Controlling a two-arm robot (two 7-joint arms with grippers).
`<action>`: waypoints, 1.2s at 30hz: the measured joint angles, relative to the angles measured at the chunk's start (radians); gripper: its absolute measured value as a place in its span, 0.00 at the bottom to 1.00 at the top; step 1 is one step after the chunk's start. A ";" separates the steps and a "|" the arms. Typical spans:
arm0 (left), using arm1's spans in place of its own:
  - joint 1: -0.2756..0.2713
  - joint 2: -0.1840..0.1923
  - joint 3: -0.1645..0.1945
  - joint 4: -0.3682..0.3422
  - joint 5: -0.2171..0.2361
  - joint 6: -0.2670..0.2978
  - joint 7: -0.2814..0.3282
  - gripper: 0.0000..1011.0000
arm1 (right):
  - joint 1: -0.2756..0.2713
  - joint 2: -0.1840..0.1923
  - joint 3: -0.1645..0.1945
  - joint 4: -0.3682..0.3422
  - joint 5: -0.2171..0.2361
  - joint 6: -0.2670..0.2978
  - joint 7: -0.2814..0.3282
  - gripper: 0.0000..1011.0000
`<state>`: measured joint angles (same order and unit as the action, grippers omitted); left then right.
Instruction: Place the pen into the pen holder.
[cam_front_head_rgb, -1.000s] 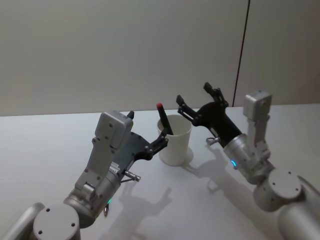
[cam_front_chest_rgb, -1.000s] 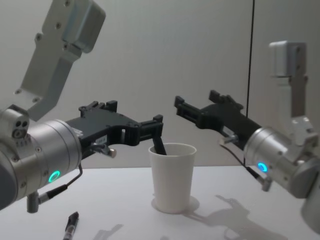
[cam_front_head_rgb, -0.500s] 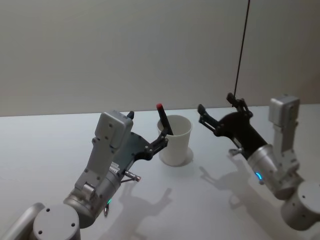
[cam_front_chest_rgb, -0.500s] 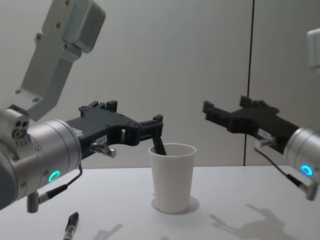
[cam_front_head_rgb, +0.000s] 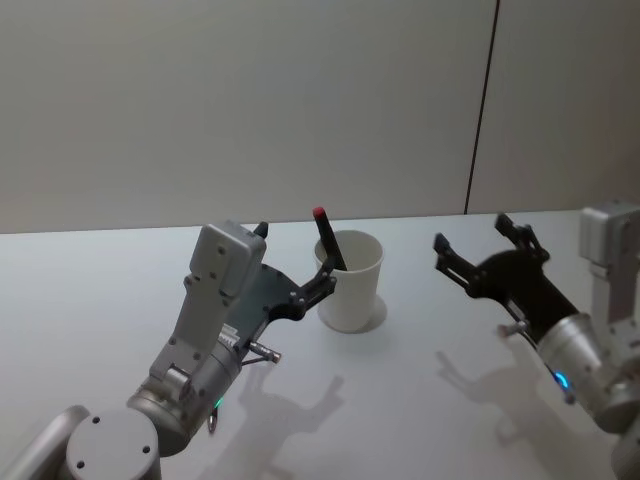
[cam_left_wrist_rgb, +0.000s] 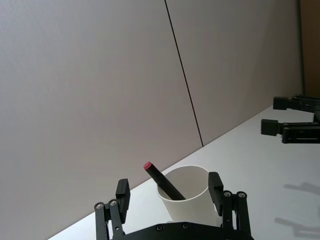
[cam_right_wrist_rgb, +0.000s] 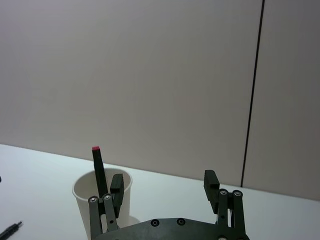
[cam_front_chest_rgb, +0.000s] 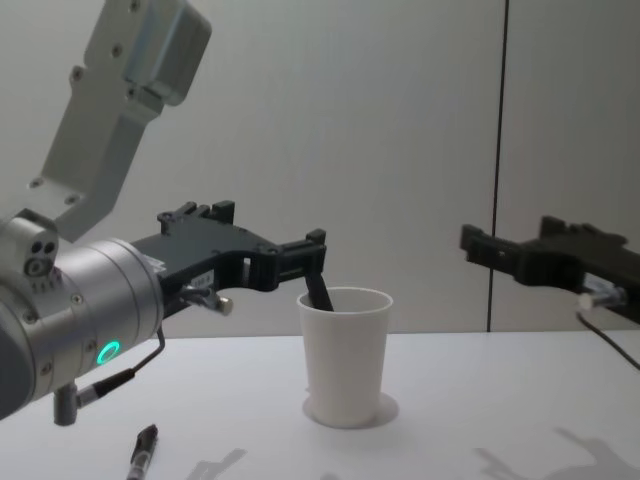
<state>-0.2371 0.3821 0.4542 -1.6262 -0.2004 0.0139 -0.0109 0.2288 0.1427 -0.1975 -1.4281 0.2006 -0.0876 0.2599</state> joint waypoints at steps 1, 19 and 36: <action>0.000 0.000 0.000 0.000 0.000 0.000 0.000 0.99 | -0.007 0.003 0.001 -0.009 0.001 0.008 -0.004 0.99; 0.000 0.000 0.000 0.000 0.000 0.000 0.000 0.99 | -0.148 0.070 0.027 -0.172 0.018 0.152 -0.080 0.99; 0.000 0.000 0.000 0.000 0.000 0.000 0.000 0.99 | -0.201 0.097 0.037 -0.228 0.021 0.199 -0.103 0.99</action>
<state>-0.2370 0.3817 0.4542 -1.6262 -0.2004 0.0142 -0.0111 0.0274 0.2400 -0.1606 -1.6558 0.2214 0.1113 0.1566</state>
